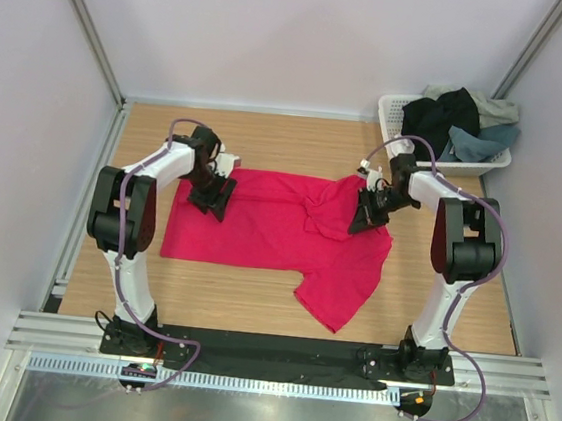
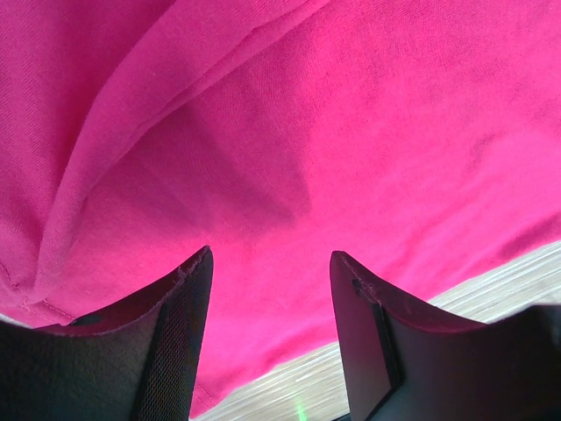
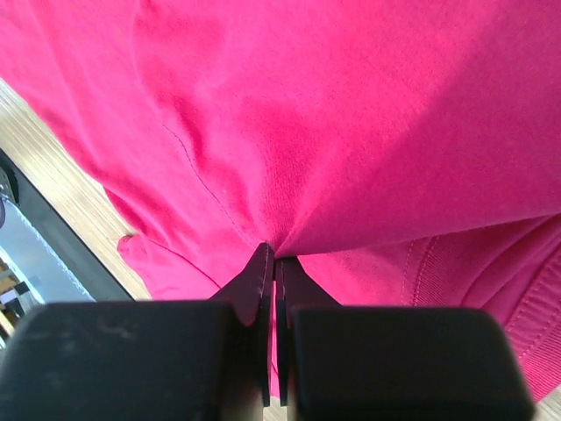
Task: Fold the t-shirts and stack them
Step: Fold the tshirt
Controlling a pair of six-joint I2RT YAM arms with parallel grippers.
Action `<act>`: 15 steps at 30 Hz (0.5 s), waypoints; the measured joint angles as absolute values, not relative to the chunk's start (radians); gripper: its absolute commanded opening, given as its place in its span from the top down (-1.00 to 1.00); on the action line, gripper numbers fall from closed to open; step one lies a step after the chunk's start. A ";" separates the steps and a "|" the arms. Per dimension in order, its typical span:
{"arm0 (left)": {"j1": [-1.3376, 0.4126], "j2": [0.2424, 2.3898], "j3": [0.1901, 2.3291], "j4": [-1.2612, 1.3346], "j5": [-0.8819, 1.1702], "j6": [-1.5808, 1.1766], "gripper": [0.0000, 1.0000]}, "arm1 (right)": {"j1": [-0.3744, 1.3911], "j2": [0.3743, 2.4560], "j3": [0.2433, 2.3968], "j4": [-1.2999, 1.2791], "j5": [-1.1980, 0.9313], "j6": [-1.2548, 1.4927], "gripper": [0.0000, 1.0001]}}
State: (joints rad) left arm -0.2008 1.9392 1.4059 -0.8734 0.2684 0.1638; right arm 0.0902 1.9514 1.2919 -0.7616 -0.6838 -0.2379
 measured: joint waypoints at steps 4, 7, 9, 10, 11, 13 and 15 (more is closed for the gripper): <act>-0.204 1.939 1.406 -0.873 0.268 0.163 -0.15 | 0.090 1.951 1.301 -0.774 -0.684 -0.247 0.97; -0.207 1.939 1.406 -0.873 0.269 0.163 -0.14 | 0.090 1.944 1.301 -0.803 -0.686 -0.256 0.98; -0.208 1.939 1.406 -0.872 0.269 0.162 -0.14 | 0.090 1.930 1.296 -0.813 -0.690 -0.257 0.97; -0.208 1.939 1.406 -0.872 0.269 0.160 -0.14 | 0.090 1.919 1.290 -0.817 -0.692 -0.257 0.97; -0.208 1.939 1.406 -0.872 0.269 0.160 -0.14 | 0.090 1.907 1.282 -0.822 -0.695 -0.256 0.97; -0.208 1.939 1.406 -0.871 0.269 0.159 -0.14 | 0.090 1.887 1.271 -0.830 -0.699 -0.256 0.97; -0.209 1.939 1.406 -0.870 0.269 0.159 -0.14 | 0.090 1.872 1.265 -0.841 -0.704 -0.256 0.98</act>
State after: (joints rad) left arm -0.2092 1.9392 1.4059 -0.8696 0.2691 0.1589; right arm 0.0902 1.8721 1.2648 -0.8410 -0.7036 -0.2562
